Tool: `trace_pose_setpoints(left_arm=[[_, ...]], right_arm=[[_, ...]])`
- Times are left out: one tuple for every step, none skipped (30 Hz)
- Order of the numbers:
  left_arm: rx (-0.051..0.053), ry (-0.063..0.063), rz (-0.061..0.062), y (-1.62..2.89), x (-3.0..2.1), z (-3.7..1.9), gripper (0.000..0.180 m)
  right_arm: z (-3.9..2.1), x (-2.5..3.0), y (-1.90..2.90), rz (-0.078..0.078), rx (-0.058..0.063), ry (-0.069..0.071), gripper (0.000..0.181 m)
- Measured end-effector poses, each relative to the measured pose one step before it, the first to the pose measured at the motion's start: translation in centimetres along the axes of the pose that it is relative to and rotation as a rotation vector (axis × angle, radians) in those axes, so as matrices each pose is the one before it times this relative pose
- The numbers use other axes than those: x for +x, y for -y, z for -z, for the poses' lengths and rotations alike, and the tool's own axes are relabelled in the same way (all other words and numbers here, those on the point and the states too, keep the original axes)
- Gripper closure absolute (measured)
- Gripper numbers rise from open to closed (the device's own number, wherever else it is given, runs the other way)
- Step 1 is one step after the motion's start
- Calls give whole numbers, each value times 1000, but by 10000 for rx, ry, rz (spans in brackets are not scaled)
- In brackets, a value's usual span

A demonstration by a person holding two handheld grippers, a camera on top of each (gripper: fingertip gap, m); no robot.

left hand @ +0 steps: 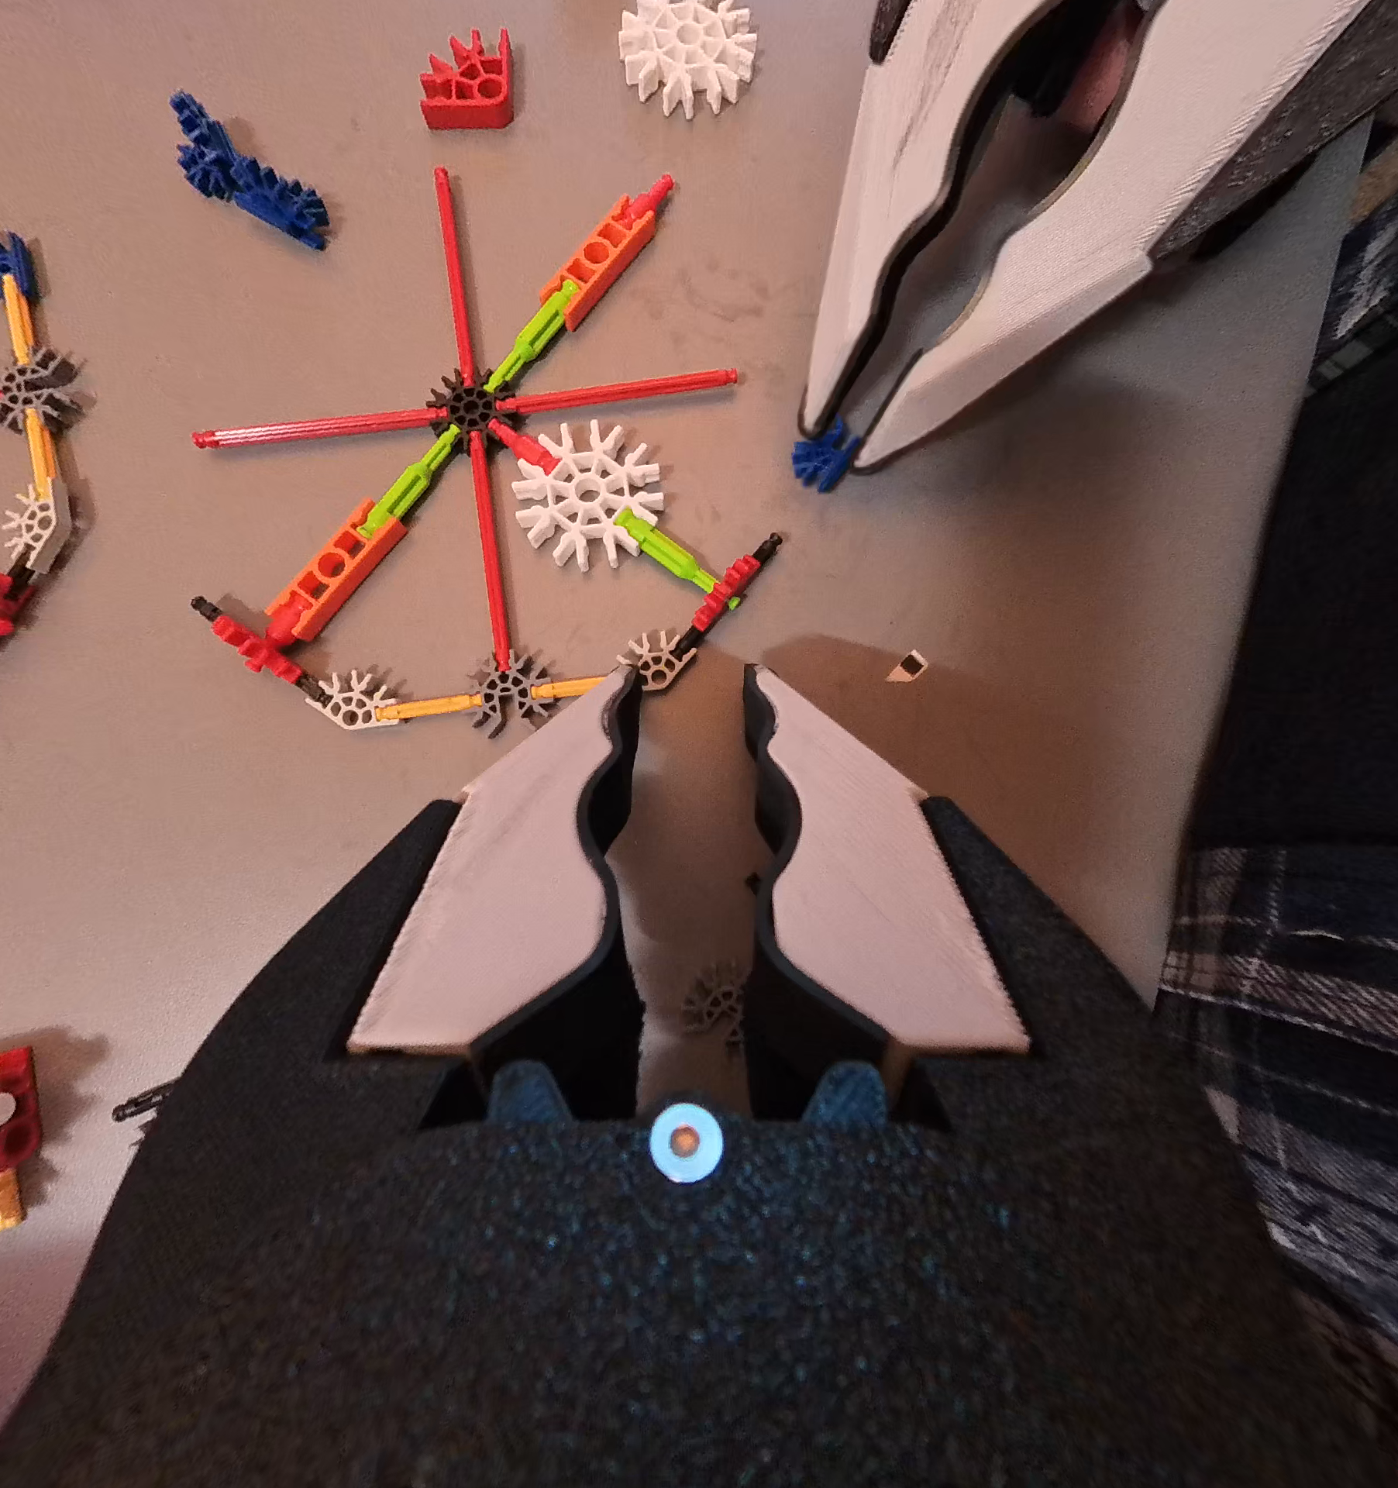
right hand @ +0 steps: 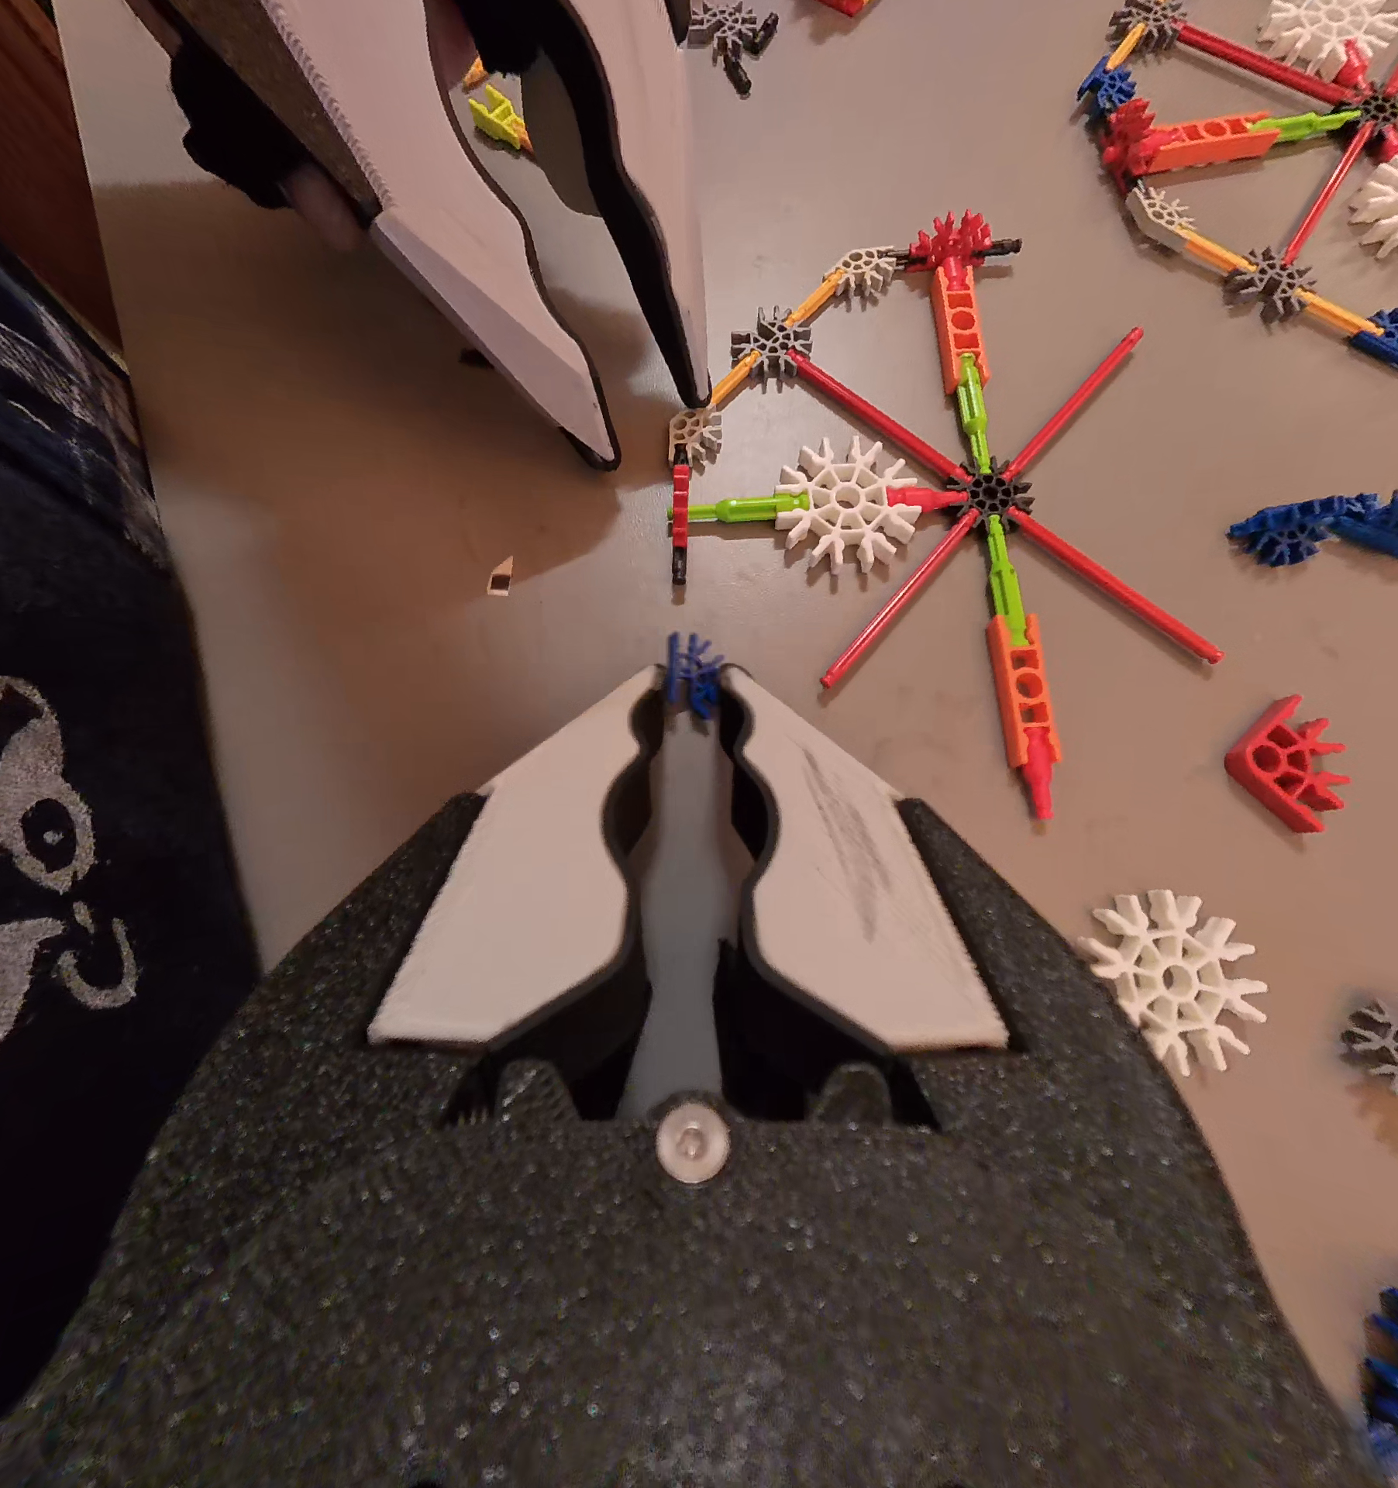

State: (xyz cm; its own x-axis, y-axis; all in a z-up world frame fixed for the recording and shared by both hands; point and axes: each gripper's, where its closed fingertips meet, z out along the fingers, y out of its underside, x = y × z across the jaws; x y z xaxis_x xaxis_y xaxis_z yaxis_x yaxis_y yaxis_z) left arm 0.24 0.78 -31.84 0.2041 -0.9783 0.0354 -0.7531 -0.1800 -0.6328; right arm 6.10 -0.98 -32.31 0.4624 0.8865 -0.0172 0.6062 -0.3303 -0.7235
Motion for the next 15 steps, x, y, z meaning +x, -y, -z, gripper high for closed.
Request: trace_pose_setpoints(left_arm=[[-5, 7, -2, 14, 4, -14, 156], [-8, 10, -6, 1, 7, -19, 156], [-4, 9, -5, 6, 8, -8, 156], [3, 6, 2, 11, 7, -21, 156], [-1, 3, 4, 5, 10, -5, 156], [-6, 6, -1, -9, 2, -9, 155], [-1, 5, 1, 6, -4, -6, 155], [4, 2, 8, -1, 2, -10, 156], [0, 5, 7, 1, -1, -14, 156], [-3, 10, 1, -4, -2, -11, 155], [-4, 12, -6, -16, -2, -3, 155], [-2, 8, 5, -19, -1, 1, 155], [-5, 2, 17, -13, -3, 9, 155], [-11, 18, 3, -29, -26, 6, 155], [-7, 22, 7, -31, -31, 10, 156]], right_arm=[[32, -28, -33, 19, -3, 4, 172], [31, -21, -52, -16, -13, 14, 172], [39, -24, -40, -32, -5, 27, 172], [46, -10, -44, -21, -1, 20, 172], [43, 10, -48, -4, -10, 1, 172], [50, 8, -49, 9, -20, -11, 172], [40, 10, -78, 13, -35, -13, 172], [27, -5, -97, 1, -40, -1, 172], [45, -18, -27, -23, 5, 15, 172], [40, -43, -39, -36, -2, 32, 171], [43, -33, -32, -12, -6, 17, 169], [38, -9, -44, 7, -9, -5, 169], [31, 3, -22, -3, -8, -10, 168], [34, 6, -24, -12, -7, -7, 166], [31, -4, -23, 0, -8, -4, 165]])
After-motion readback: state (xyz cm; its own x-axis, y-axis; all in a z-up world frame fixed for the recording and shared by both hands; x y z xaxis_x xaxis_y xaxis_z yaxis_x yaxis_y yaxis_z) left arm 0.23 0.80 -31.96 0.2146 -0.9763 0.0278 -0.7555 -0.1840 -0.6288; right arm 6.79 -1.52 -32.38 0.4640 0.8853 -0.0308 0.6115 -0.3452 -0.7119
